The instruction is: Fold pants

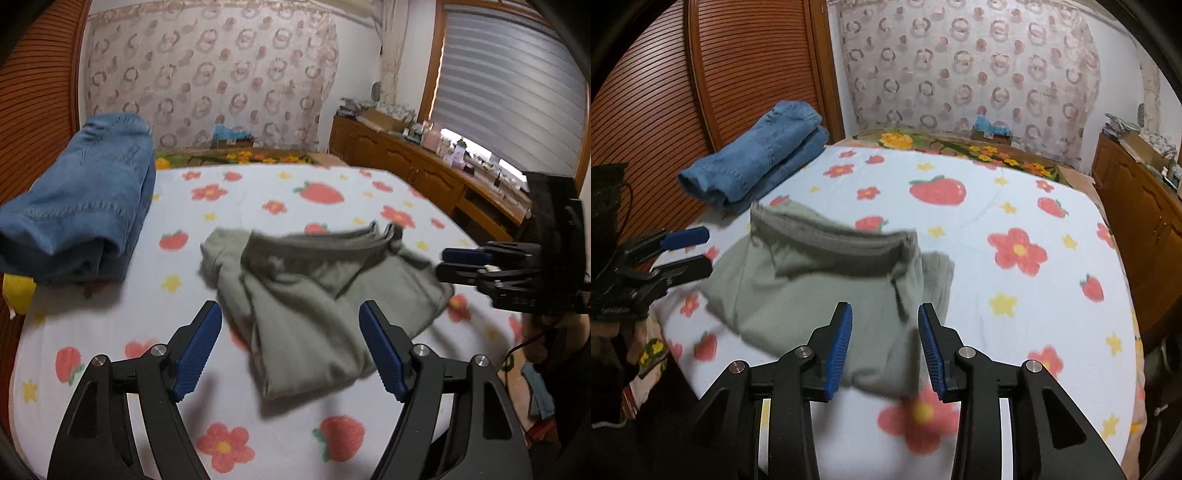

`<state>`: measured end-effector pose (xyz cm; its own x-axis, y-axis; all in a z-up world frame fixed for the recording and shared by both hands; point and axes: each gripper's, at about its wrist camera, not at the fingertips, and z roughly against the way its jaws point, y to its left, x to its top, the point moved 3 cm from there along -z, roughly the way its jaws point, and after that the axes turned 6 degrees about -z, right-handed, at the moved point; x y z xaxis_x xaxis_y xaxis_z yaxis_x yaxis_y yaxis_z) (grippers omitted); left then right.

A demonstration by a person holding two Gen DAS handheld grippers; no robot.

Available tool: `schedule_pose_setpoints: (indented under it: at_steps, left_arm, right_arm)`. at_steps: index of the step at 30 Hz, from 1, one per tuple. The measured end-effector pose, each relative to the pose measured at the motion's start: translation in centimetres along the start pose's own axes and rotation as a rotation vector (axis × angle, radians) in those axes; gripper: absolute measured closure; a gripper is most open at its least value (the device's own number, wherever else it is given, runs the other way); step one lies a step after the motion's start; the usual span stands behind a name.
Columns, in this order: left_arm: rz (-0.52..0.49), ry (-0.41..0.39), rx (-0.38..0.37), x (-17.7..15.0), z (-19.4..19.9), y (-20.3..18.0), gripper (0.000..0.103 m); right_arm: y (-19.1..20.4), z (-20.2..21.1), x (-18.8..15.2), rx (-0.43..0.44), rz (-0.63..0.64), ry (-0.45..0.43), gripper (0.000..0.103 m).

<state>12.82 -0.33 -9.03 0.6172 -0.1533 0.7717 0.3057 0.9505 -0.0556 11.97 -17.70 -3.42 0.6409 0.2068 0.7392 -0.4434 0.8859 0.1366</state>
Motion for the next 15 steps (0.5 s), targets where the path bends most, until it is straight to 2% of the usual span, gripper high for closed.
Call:
schedule_pose_setpoints:
  at_steps: [4, 15]
  left_arm:
    - [-0.001, 0.045, 0.02, -1.1, -0.8, 0.2, 0.026]
    - [0.028, 0.1, 0.047, -2.9, -1.7, 1.1, 0.026]
  right_arm:
    - [-0.1, 0.3, -1.6, -0.009, 0.02, 0.026, 0.065]
    - [-1.2, 0.1, -2.4, -0.013, -0.003, 0.048, 0.065]
